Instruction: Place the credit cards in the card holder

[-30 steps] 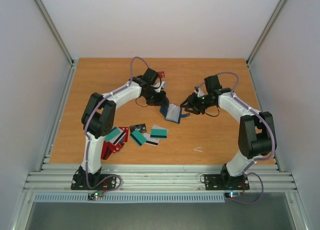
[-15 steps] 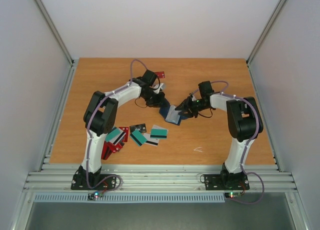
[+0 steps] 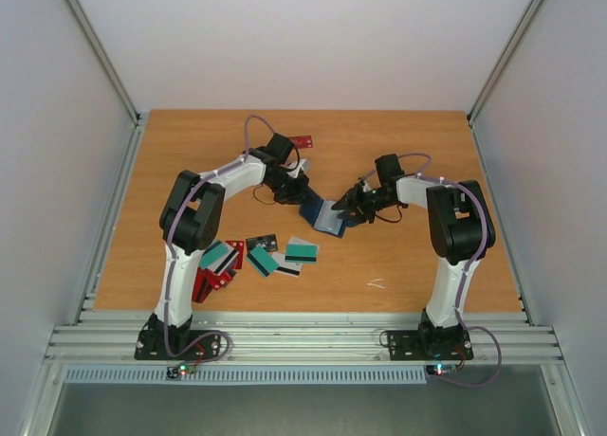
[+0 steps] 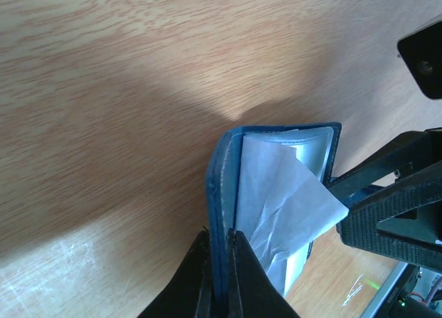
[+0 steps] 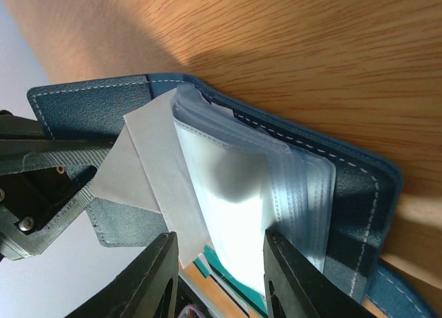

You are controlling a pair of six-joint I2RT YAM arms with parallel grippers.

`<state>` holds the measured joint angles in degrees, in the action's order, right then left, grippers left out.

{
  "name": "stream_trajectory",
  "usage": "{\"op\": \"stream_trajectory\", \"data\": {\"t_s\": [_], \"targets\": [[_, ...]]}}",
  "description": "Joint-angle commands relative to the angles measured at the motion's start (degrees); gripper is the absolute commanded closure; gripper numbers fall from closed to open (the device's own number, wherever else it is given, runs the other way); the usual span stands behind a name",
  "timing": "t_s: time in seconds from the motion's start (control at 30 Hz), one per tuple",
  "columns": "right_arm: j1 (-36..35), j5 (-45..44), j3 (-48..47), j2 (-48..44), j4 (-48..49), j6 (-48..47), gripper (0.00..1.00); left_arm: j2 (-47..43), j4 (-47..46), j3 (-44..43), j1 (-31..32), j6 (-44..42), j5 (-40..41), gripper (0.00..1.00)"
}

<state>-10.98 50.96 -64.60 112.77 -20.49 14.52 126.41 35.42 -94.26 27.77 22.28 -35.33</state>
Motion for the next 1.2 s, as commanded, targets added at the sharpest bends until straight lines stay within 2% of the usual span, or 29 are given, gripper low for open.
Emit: {"op": "stream_trajectory", "data": {"t_s": [0.0, 0.53, 1.17], "targets": [[-0.16, -0.8, -1.49, 0.77, -2.09, -2.71, 0.64, 2.57, 0.62, -0.84, -0.23, 0.13, -0.19, 1.0], [-0.16, -2.12, -1.76, -0.58, -4.8, -5.54, 0.64, 5.64, 3.61, -4.0, -0.7, 0.71, 0.53, 1.0], [-3.29, 4.49, -5.63, 0.71, -0.59, -4.45, 0.63, 5.95, 4.28, -4.27, -0.52, 0.83, -0.13, 1.0]]}}
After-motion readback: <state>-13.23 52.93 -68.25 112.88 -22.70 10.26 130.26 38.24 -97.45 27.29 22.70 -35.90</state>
